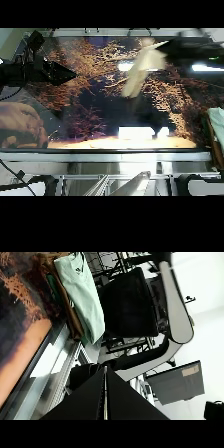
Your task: Fold the shirts.
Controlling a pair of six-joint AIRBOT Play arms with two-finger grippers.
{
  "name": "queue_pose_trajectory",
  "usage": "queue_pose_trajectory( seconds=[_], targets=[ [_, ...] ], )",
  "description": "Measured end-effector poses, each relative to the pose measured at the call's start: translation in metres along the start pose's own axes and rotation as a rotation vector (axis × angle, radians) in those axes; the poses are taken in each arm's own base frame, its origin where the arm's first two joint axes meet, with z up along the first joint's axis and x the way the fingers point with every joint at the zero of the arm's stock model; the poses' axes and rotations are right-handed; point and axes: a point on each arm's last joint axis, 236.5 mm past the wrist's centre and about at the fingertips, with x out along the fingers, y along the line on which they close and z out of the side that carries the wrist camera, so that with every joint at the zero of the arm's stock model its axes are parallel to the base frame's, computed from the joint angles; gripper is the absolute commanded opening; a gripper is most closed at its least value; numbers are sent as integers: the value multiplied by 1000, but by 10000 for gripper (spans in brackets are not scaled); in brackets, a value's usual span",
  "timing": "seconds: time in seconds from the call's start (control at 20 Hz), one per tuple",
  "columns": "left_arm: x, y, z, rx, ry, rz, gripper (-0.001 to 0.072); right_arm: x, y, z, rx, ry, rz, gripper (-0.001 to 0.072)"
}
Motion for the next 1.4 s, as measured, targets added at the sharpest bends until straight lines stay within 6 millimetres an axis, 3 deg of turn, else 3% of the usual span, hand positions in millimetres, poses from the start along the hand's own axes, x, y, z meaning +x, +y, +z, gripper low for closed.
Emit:
queue_pose_trajectory(
  seconds=[0.15,0.25,0.4,0.5,0.6,0.7,0.85,0.9,0.95,1.0,1.1,1.2,1.25,1.3,1.4],
  targets=[
    [0,0,-1,3,5,-2,4,-127,-31,33,18,-215,-281,19],
    [0,-1,-2,17,8,-5,4,-210,-56,32,53,-341,-502,19],
    [0,-1,-3,29,13,-7,4,-318,-114,-8,195,-403,-883,19],
    [0,-2,-4,37,15,-8,4,-369,-152,-51,328,-367,-1082,19],
    [0,-3,-6,44,23,-12,4,-403,-183,-98,469,-310,-1211,19],
    [0,-4,-8,45,31,-16,4,-424,-209,-146,609,-239,-1289,20],
    [1,-5,-9,48,38,-20,4,-440,-236,-210,794,-148,-1340,20],
    [2,-5,-10,48,43,-22,4,-446,-242,-230,844,-122,-1359,73],
    [3,-6,-11,49,47,-25,5,-450,-246,-244,884,-105,-1375,335],
    [5,-6,-12,49,51,-26,4,-455,-248,-257,918,-88,-1393,691],
    [9,-8,-14,52,63,-31,4,-461,-253,-268,945,-88,-1410,698],
    [14,-9,-15,55,72,-35,4,-457,-256,-269,953,-98,-1391,695],
    [16,-9,-15,56,75,-37,5,-453,-258,-266,948,-106,-1379,538],
    [18,-9,-15,57,76,-36,5,-445,-258,-259,938,-116,-1345,42],
    [20,-12,-12,73,71,-31,3,-419,-257,-237,896,-149,-1242,19]
  ],
)
